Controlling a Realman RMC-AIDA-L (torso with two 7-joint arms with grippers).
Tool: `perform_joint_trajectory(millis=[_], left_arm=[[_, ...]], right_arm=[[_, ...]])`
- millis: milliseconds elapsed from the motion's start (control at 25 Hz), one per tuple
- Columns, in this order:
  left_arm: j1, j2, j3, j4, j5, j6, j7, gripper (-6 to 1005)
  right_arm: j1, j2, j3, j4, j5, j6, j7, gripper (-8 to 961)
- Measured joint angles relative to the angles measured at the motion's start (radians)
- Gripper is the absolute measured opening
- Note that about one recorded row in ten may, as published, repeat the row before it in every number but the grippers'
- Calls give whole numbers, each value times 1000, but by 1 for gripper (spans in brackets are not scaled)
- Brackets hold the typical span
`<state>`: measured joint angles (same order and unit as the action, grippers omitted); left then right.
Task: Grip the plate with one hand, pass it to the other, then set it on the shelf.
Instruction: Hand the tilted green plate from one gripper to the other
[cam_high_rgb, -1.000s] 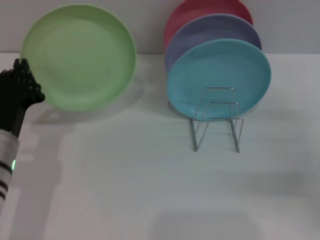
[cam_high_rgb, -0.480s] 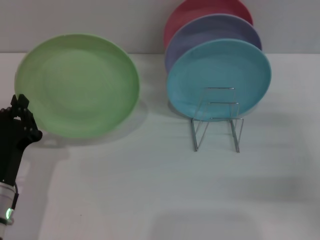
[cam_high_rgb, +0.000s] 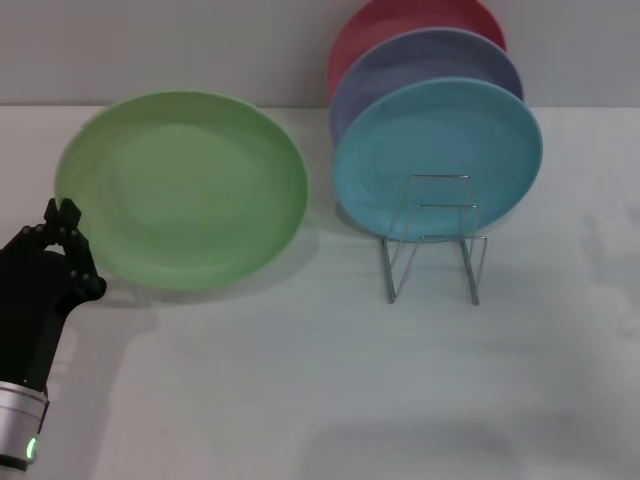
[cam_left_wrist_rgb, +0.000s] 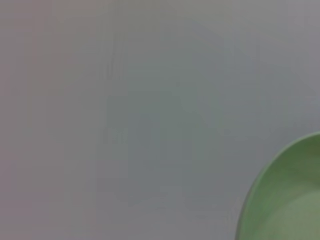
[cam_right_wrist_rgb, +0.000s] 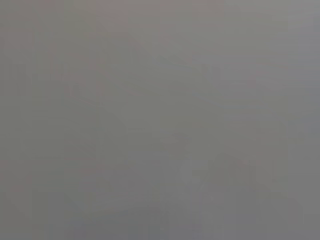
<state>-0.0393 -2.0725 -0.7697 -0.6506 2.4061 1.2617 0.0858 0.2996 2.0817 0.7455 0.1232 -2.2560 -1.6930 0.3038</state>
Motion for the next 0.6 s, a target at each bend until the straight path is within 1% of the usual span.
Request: perform_joint_trajectory(millis=[40, 160, 200, 240, 320, 360, 400, 480, 520, 560, 600], left_arm=[[0, 0, 0, 0, 0, 0, 0, 31], [0, 1, 14, -5, 2, 2, 8, 31], [-1, 3, 27, -5, 5, 3, 11, 31], [-1, 3, 27, -5, 5, 3, 11, 31], [-2, 5, 41, -1, 8, 6, 18, 31], [-2, 5, 41, -1, 8, 6, 18, 31], [-2, 4, 45, 3, 8, 9, 36, 31], [-2, 4, 46, 3, 8, 9, 45, 31], [-4, 0, 47, 0, 7, 9, 76, 31], [-4, 0, 47, 0, 7, 9, 76, 31], [-5, -1, 48, -2, 6, 9, 87, 32]], right_arm=[[0, 0, 0, 0, 0, 0, 0, 600], [-8, 4, -63, 16, -8, -3, -9, 600], [-14, 6, -113, 41, -8, 0, -13, 600], [-14, 6, -113, 41, -8, 0, -13, 600], [-19, 6, -183, 79, -8, 7, -30, 600], [-19, 6, -183, 79, -8, 7, -30, 600], [-18, 6, -218, 107, -8, 21, -55, 600], [-17, 6, -231, 119, -8, 29, -65, 600], [-9, 4, -263, 144, -8, 49, -78, 600], [-9, 4, -263, 144, -8, 49, -78, 600], [3, 3, -297, 156, -8, 62, -79, 600]])
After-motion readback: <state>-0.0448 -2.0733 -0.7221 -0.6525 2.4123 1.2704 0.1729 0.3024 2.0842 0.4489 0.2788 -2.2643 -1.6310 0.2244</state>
